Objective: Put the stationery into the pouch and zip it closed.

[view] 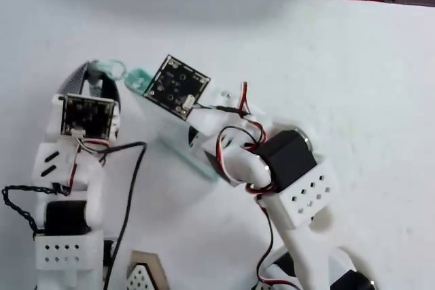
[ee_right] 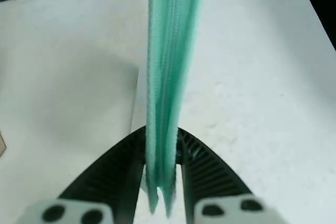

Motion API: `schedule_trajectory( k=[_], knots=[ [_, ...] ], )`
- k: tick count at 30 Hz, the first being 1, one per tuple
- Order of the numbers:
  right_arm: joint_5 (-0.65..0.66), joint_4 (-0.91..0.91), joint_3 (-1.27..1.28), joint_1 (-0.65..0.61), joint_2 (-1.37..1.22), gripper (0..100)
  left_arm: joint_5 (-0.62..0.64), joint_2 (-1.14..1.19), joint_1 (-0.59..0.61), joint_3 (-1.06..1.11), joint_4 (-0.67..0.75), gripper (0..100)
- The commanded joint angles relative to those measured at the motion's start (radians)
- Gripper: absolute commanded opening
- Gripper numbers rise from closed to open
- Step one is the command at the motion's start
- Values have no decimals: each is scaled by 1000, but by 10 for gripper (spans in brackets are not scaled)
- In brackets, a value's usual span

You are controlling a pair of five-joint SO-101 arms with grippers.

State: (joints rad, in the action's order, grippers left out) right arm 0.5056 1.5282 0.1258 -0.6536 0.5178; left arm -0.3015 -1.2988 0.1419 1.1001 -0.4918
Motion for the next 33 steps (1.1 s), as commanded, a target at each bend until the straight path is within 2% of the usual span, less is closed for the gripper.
schedule_trajectory(
  k=[1, 17, 23, 30, 33],
  knots=[
    [-3, 13, 28, 18, -2, 21, -11, 10, 85, -44, 58, 21],
    [-3, 15, 31, 18, -2, 21, -8, 15, 137, -61, 91, 21],
    [-3, 18, 31, 18, -2, 21, -5, 162, 189, -161, 81, 21],
    [-3, 2, 32, 18, -2, 21, -3, 173, 148, -241, -57, 25],
    [-5, -38, 58, 15, -2, 21, -2, 124, 90, -242, -132, 115]
  ],
)
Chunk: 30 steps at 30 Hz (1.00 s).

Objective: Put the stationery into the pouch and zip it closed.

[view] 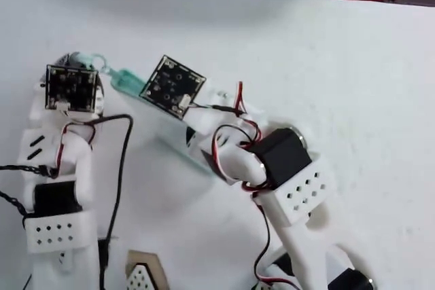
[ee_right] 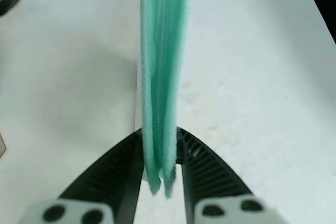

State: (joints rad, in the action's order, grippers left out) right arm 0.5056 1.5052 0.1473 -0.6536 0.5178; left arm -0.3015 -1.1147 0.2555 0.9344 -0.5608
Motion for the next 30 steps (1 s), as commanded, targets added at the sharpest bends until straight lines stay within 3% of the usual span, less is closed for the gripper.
schedule_trajectory(
  k=[1, 3, 4, 11, 15, 23, 30],
  knots=[
    [-5, -33, 52, 13, -2, 21, 15, -79, -44, -75, -91, 174],
    [-6, -84, 97, 13, -2, 21, 132, -113, -68, -77, -172, 298],
    [-14, -116, 123, 12, -2, 21, 192, -130, -76, -84, -206, 314],
    [-123, -262, 233, 19, 1, 21, 233, -162, -87, -155, -324, 303],
    [-127, -286, 233, 88, 67, 21, 298, -157, -64, -121, -370, 301],
    [-126, -403, 235, 331, 194, 20, 647, -163, -91, 147, -368, 260],
    [-117, -532, 236, 483, 193, 20, 591, -163, -140, 285, -242, 255]
  ],
)
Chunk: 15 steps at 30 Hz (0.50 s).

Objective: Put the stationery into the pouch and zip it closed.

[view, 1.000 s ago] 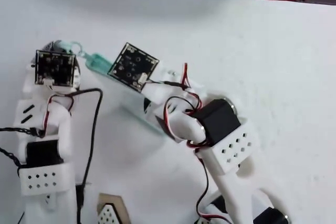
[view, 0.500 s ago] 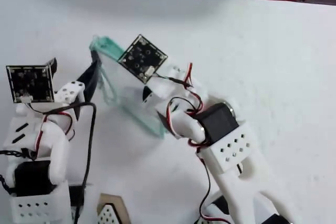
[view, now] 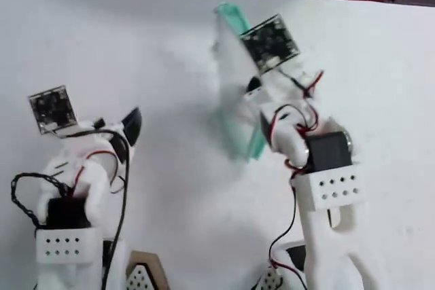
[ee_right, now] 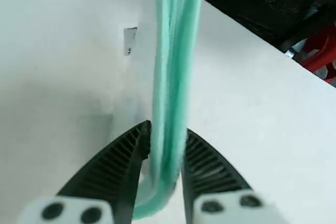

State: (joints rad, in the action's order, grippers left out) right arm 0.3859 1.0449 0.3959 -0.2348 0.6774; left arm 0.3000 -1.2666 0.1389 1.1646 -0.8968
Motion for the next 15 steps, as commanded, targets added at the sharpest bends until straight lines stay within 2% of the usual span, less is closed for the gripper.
schedule_trajectory(
  k=[1, 4, 7, 15],
  knots=[
    [3, -99, -12, 84, 33, 20, -11, -12, -24, 78, 121, 255],
    [8, -183, -12, 137, 31, 20, -11, -12, -22, 132, 190, 255],
    [68, -259, -12, 176, 30, 20, -12, -12, -24, 163, 226, 255],
    [95, -453, -29, 262, -137, 20, -64, -12, -30, 169, 230, 255]
  ],
)
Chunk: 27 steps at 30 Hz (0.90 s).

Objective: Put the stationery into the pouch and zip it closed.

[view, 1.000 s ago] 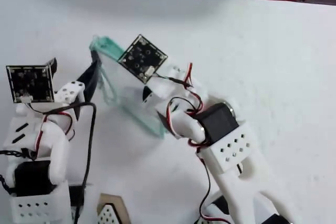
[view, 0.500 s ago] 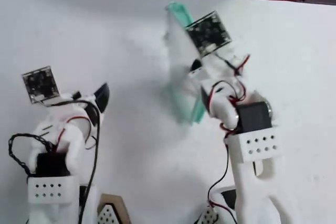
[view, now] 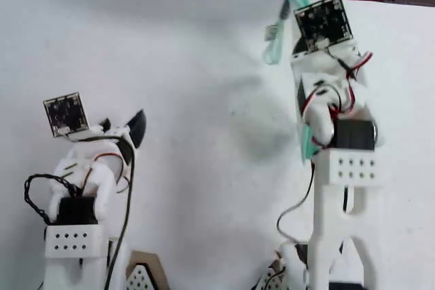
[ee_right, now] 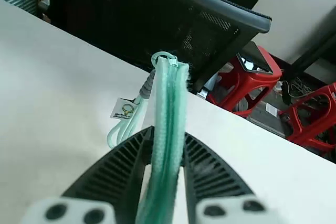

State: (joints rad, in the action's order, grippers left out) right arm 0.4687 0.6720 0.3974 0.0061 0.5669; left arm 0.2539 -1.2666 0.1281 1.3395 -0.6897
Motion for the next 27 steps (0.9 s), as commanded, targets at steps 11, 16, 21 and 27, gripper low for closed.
schedule_trajectory(
  k=[11, 16, 21, 27],
  knots=[
    [14, 68, -497, 19, -315, 20, -25, -12, -105, 17, 26, 255],
    [14, 189, -431, -5, -358, 21, -35, -12, -104, 15, 26, 255],
    [14, 185, -207, -42, -280, 21, -77, -12, -104, 15, 26, 255],
    [14, 186, 58, -131, -76, 21, -78, -12, -104, 15, 26, 255]
  ],
)
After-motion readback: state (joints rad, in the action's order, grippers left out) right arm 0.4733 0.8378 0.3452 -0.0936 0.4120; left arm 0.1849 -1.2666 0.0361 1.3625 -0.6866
